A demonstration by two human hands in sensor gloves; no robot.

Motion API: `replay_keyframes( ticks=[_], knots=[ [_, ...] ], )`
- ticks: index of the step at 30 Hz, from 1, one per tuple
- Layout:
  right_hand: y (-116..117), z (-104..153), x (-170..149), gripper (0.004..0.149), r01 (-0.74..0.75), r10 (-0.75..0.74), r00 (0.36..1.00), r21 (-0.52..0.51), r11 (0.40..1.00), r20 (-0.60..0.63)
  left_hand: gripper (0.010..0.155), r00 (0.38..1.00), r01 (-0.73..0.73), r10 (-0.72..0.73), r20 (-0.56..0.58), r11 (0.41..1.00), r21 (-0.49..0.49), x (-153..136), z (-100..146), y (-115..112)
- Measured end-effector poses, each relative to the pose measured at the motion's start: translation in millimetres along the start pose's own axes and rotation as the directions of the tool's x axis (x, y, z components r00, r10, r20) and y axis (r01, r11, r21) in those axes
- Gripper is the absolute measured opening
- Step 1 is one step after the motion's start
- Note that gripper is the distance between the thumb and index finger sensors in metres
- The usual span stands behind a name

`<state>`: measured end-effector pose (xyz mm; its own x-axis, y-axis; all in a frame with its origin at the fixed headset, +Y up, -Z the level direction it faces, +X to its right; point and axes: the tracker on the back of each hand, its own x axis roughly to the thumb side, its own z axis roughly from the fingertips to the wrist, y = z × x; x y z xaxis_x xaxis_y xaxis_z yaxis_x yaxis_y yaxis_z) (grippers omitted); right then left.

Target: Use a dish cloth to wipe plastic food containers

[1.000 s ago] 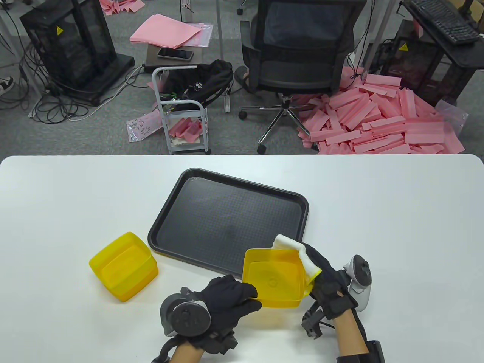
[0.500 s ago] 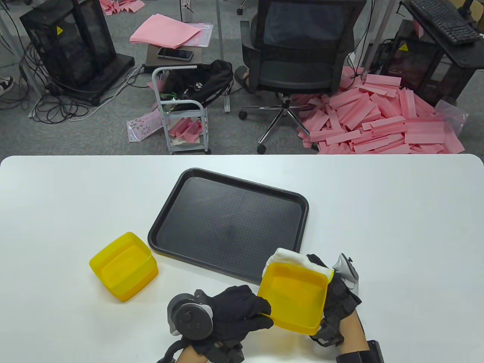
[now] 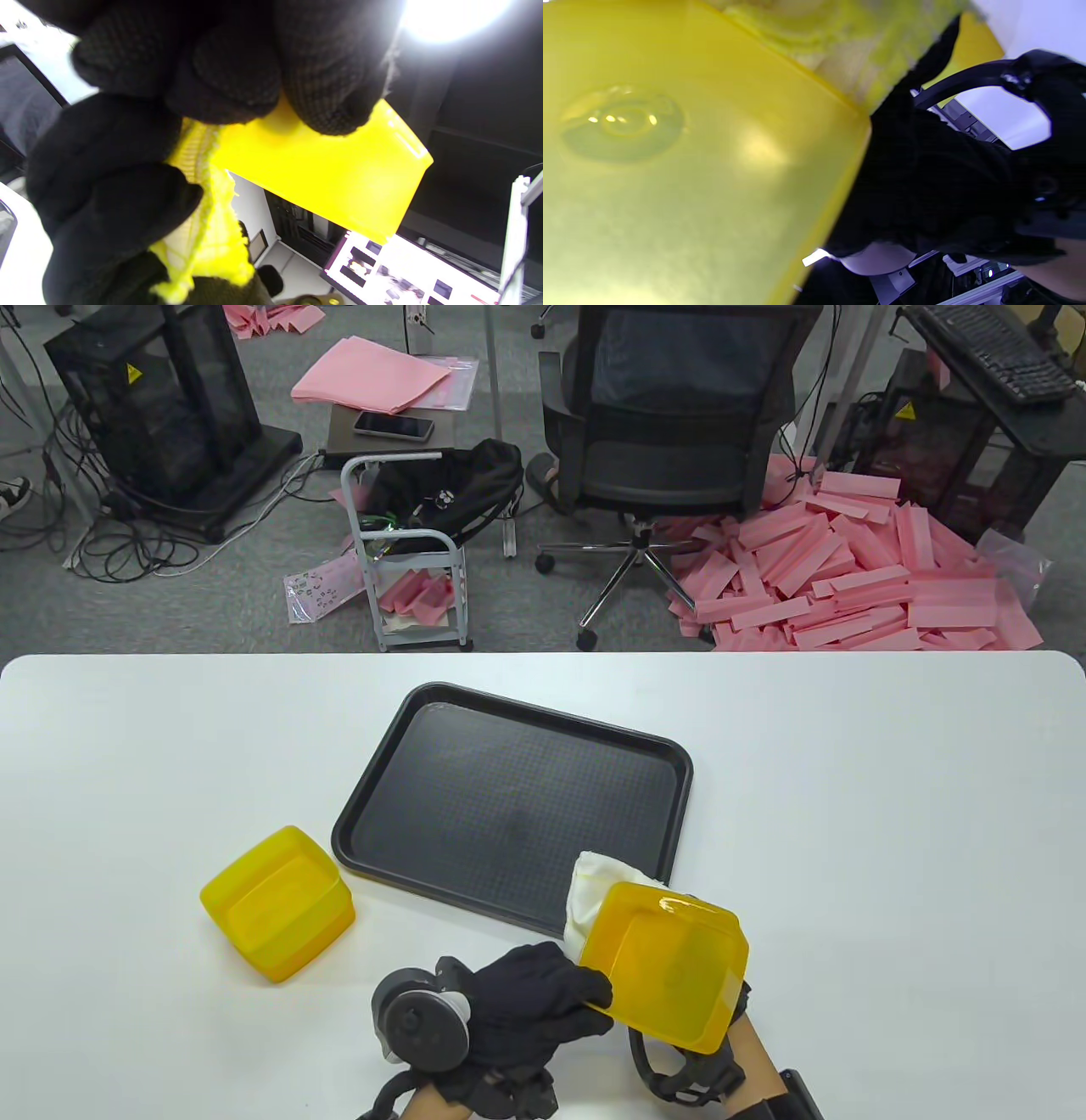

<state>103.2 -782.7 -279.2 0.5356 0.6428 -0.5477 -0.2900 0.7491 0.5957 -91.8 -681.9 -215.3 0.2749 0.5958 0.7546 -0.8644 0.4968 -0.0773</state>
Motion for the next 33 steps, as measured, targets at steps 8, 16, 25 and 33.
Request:
replay_keyframes(
  ticks=[8,16,25,33],
  knots=[
    [-3,2,0,0.074,-0.027,0.027,1.000,-0.067,0.997,-0.010,0.042,0.973,0.203,-0.190,-0.132,0.975,0.092,-19,4,12],
    [-5,11,9,0.075,0.021,-0.006,0.995,-0.151,0.988,0.096,0.042,0.950,0.232,-0.210,-0.232,0.970,0.069,-35,7,20],
    [-2,8,0,0.073,0.032,-0.023,0.998,-0.199,0.979,0.050,0.042,0.953,0.248,-0.228,-0.198,0.966,0.078,-31,6,11],
    [-2,15,5,0.069,-0.119,0.126,0.992,-0.302,0.946,0.006,0.042,0.914,0.281,-0.228,-0.335,0.952,0.120,-49,12,25]
  ],
)
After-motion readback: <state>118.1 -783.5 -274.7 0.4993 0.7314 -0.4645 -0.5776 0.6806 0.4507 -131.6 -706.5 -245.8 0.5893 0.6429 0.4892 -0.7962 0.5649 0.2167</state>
